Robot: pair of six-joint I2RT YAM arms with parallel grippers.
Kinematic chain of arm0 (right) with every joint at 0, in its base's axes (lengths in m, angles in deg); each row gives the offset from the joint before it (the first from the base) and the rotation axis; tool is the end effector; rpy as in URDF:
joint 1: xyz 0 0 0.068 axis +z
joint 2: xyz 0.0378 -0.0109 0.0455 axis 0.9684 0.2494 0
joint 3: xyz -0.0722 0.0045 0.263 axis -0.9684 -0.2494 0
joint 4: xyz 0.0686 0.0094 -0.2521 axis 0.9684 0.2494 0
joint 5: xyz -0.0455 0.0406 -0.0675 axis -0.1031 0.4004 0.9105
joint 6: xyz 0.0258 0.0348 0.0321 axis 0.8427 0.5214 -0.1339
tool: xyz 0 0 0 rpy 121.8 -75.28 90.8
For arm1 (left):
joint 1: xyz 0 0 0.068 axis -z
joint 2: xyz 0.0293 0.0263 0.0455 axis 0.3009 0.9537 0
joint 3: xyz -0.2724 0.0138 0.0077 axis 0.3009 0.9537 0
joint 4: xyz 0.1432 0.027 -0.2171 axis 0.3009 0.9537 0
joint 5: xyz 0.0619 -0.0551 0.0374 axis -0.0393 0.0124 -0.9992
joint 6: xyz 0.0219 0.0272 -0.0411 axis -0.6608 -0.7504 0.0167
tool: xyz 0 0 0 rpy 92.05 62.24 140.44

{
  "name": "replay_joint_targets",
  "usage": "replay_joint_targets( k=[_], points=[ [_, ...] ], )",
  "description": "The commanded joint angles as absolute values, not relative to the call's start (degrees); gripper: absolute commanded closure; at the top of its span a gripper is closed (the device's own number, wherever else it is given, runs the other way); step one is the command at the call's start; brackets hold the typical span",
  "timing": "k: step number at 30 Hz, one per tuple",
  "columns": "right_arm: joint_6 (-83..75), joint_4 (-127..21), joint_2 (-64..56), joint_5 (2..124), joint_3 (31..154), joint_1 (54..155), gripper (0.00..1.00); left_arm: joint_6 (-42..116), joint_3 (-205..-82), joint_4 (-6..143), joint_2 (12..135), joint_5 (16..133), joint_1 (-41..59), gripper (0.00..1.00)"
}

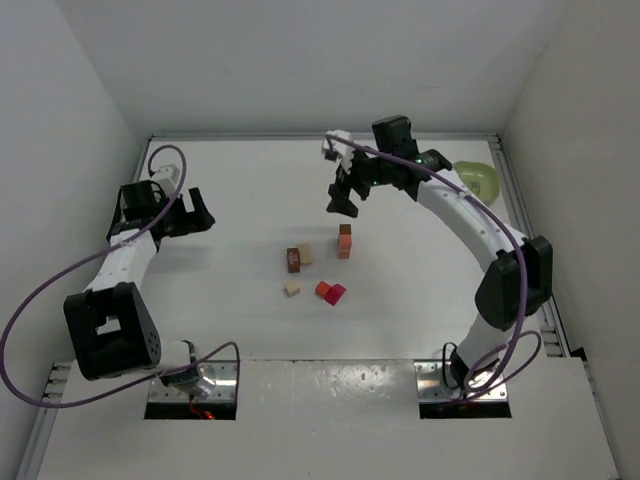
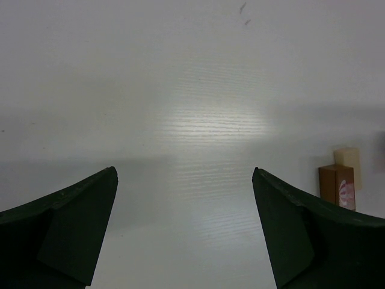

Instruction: Build the wood block tower

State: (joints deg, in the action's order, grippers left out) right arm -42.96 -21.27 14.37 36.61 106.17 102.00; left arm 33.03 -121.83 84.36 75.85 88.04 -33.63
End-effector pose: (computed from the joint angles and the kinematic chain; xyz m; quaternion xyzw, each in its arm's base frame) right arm 0.3416 0.1923 0.3199 -0.5328 0.7033 0.2514 0.3980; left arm 0.2817 0.0676 0.2429 -0.1047 0.8898 -0.1414 0.4211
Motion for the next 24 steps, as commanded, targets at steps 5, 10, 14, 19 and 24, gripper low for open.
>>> replay_joint_targets(
  k=[5, 10, 14, 19, 24],
  points=[
    [-20.1, -26.7, 9.0, 38.8, 102.2, 93.4, 0.05, 15.7, -128.4, 90.9, 76.0, 97.2, -24.0, 0.0],
    [-17.6, -24.2, 4.0, 36.0, 93.7, 84.5, 0.08, -3.2, -130.5, 98.5, 77.3, 107.7, -17.2, 0.06],
    [-20.4, -20.3, 0.9, 34.8, 89.2, 80.7, 0.08, -14.7, -132.0, 101.9, 80.3, 109.3, -11.5, 0.14],
    [-24.7, -13.0, -0.1, 33.9, 90.4, 77.1, 0.04, -24.8, -135.1, 104.8, 87.0, 106.1, -4.5, 0.17],
    [-27.1, -11.0, -1.9, 35.5, 88.8, 75.8, 0.04, -25.6, -133.8, 100.1, 90.9, 103.1, 0.2, 0.16]
  ],
)
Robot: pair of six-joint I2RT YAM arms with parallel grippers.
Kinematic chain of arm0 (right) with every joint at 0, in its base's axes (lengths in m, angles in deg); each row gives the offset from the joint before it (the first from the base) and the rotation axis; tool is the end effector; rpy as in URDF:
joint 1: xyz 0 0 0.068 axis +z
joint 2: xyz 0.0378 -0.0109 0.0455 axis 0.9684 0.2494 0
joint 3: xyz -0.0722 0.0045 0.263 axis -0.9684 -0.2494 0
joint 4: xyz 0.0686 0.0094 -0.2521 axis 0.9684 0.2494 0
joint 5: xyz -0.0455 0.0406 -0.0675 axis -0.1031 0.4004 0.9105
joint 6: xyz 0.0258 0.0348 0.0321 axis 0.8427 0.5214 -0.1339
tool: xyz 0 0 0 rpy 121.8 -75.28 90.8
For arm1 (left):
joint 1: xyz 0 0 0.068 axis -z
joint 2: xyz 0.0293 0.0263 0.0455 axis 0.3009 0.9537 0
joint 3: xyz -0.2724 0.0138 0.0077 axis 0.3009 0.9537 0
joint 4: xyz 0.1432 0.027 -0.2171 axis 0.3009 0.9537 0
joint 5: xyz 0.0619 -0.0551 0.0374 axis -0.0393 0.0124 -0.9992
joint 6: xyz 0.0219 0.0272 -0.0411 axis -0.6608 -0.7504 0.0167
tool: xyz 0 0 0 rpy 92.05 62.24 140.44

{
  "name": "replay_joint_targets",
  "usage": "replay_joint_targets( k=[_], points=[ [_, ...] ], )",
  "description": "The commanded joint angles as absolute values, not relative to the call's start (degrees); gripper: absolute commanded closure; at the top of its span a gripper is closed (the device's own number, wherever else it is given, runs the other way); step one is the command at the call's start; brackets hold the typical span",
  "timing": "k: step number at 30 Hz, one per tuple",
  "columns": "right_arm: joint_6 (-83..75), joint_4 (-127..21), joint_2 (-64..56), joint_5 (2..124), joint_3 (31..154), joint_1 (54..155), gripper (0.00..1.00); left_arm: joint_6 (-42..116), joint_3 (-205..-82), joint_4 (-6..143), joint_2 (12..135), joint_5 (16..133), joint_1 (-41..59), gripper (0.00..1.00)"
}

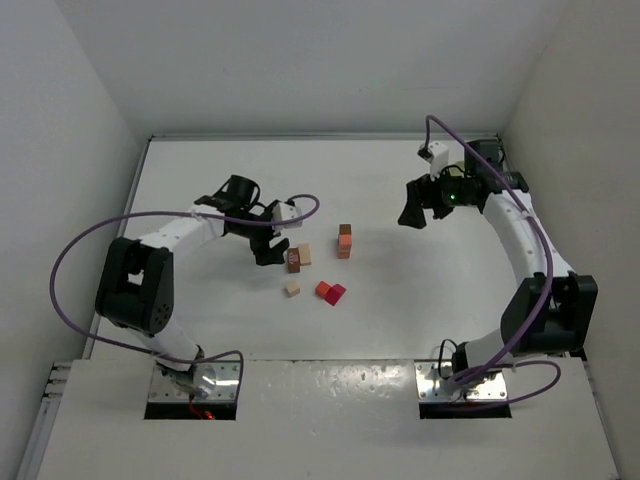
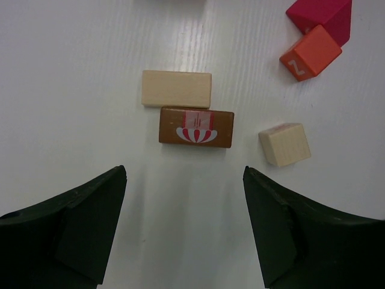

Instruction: Build the wood block tower

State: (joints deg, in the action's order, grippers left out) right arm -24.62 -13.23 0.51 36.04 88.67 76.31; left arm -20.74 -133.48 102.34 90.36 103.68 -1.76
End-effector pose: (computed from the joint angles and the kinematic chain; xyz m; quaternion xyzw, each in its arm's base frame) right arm 0.3123 0.0245 0.2929 -0.2080 0.8880 0.2511 0.3242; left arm 0.3022 -0.1077 0.2168 0.5409 0.7456 -0.2398 0.3064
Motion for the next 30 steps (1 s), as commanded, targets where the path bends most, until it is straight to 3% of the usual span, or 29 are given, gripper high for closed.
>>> replay_joint_targets(
  k=[1, 21, 30],
  points=[
    [-27.4, -10.8, -2.8, 35.4, 88.0, 74.0, 0.02, -25.7, -132.9, 98.5, 91.5, 102.6, 0.8, 0.16],
    [-29.0, -10.7, -6.3, 36.7, 83.9, 70.9, 0.01, -24.9, -134.4, 92.2, 101.9, 99.0, 5.5, 0.17],
    [-29.9, -10.7, -6.7, 36.3, 83.2, 70.8, 0.01, -24.9, -134.9, 91.6, 102.5, 97.8, 6.0, 0.45]
  ],
)
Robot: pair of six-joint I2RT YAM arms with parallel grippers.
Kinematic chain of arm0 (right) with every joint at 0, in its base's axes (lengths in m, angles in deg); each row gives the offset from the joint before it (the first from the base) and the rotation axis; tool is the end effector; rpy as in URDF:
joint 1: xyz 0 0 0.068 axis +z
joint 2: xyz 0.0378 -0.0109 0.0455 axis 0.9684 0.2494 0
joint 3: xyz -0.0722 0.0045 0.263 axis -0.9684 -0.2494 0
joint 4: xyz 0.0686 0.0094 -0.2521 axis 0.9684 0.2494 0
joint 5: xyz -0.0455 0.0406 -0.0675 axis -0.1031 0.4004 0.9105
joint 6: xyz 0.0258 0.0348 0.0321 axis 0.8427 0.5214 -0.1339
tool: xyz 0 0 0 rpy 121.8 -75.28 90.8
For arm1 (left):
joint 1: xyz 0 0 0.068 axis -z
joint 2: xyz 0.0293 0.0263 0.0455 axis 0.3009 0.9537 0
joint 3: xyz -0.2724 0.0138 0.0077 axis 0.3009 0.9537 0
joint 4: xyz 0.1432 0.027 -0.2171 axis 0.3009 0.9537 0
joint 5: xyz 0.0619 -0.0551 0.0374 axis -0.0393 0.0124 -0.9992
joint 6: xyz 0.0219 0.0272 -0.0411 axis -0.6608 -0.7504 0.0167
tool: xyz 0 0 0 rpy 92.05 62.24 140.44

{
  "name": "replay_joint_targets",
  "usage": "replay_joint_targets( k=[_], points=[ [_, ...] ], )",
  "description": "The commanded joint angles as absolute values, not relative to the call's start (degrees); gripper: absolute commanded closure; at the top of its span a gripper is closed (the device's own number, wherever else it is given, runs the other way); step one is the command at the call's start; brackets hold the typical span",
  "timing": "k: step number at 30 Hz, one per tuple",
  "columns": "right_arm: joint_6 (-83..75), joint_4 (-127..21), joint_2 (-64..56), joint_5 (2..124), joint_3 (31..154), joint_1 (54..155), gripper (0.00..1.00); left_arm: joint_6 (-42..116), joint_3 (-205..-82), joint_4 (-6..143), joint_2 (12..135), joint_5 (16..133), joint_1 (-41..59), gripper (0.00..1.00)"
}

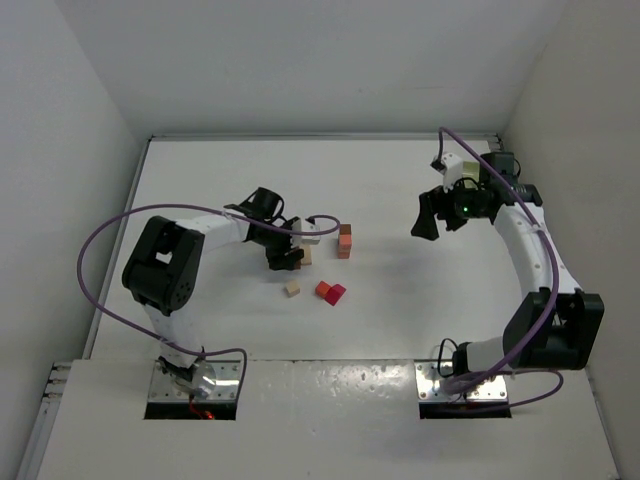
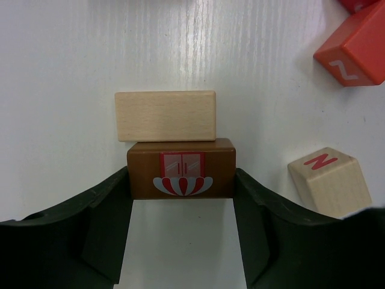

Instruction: Build the wood block tower

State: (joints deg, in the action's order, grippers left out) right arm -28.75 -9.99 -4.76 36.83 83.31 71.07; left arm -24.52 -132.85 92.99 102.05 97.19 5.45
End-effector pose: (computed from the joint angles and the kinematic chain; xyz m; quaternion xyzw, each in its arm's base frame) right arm 0.2844 -0.0023 0.2860 -0.1904 0.9012 0.2251 0.3175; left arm 0.3142 -0.1530 0.1549 0.6069 0.7200 -0.2042 0.2676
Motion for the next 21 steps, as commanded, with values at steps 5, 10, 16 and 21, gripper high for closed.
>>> replay_joint_targets(
  k=[5, 10, 16, 21],
  points=[
    [-29.8, -10.8, -6.2, 35.4, 83.1, 70.7, 0.01, -24.9, -134.9, 92.3, 99.7, 101.3, 5.0, 0.57],
    [-30.0, -10.9, -5.9, 34.6, 83.2, 70.7, 0.01, -27.3, -147.7, 107.5, 98.7, 105.9, 5.0, 0.58],
    [-31.5, -10.3, -5.4, 33.1, 84.0, 70.7, 0.01, -25.8, -159.9, 113.6, 100.8, 110.3, 7.1, 0.59],
    [-31.9, -10.4, -4.4, 32.3, 84.9, 70.8, 0.01, -23.7, -164.1, 114.3, 102.8, 109.8, 9.2, 0.62]
  ],
)
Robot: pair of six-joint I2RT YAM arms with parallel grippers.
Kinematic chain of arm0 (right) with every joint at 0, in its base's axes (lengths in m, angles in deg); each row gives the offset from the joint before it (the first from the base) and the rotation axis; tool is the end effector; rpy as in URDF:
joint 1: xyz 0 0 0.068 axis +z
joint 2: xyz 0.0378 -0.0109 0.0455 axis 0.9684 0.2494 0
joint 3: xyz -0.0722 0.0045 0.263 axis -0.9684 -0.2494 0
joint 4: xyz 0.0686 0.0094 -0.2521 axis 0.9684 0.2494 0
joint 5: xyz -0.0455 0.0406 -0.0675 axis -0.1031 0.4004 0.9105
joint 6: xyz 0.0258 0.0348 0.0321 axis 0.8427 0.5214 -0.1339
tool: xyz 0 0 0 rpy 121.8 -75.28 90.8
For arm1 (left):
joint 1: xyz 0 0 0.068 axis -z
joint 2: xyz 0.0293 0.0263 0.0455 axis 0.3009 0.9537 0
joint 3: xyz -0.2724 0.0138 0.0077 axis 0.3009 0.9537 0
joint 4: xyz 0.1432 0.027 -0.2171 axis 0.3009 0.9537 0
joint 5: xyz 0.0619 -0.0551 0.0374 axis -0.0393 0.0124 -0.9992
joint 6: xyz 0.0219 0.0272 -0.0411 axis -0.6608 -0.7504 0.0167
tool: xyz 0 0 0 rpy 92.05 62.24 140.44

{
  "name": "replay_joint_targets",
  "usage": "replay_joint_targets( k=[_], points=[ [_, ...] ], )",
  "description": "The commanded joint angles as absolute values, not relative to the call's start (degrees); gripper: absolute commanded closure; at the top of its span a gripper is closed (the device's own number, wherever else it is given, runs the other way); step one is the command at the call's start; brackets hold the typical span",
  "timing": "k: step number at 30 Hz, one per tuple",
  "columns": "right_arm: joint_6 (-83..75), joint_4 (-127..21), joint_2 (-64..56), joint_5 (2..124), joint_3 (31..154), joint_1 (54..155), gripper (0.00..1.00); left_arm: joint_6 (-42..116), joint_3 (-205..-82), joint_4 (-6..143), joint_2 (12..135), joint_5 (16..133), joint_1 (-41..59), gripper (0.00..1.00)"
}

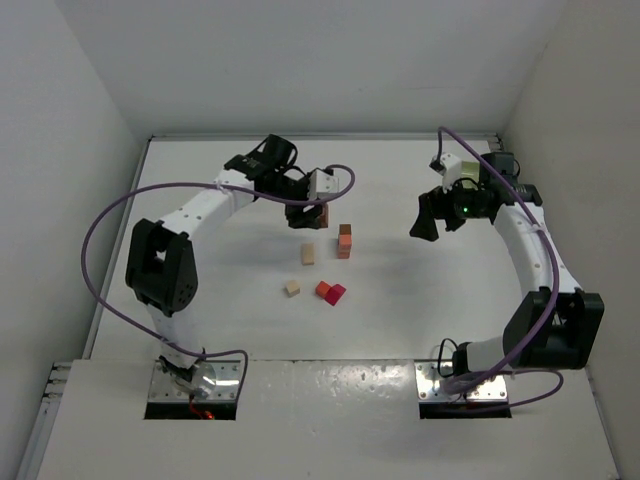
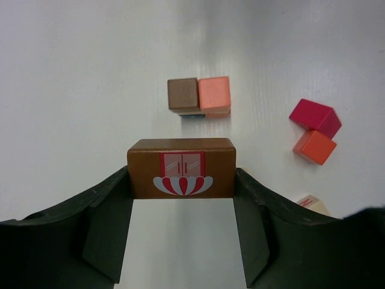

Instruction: Build the wood block tower

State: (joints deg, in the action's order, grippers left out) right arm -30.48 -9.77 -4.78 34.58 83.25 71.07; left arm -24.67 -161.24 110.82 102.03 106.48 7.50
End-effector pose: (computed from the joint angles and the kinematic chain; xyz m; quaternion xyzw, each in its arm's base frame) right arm 0.2835 -0.0011 0.2862 -0.2079 0.8926 0.2388 0.3210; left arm 0.3475 -0.1875 0.2874 0.6295 0.6417 -0.2567 0.3549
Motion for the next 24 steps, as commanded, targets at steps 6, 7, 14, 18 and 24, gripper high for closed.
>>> replay_joint_targets(
  k=[6, 7, 14, 18, 24],
  points=[
    [-32.2, -10.0, -3.1, 31.9, 86.2, 70.6, 0.01, -25.0, -169.2, 118.2, 107.3, 109.8, 11.6, 0.62],
    [-32.3, -9.8, -2.7, 31.9, 86.7, 70.7, 0.01, -25.0, -171.0, 119.0, 108.9, 109.2, 12.2, 0.62],
    [-32.2, -10.3, -2.2, 32.4, 87.1, 70.7, 0.01, -22.8, -176.3, 120.1, 113.1, 106.6, 13.3, 0.62],
    [-31.8, -10.8, -1.9, 32.7, 87.1, 70.8, 0.01, -20.1, -178.6, 120.1, 115.6, 104.4, 14.6, 0.62],
    [-32.6, -10.5, -1.2, 32.9, 88.3, 70.9, 0.01, -17.9, -180.7, 120.1, 117.3, 102.5, 16.2, 0.62]
  ],
)
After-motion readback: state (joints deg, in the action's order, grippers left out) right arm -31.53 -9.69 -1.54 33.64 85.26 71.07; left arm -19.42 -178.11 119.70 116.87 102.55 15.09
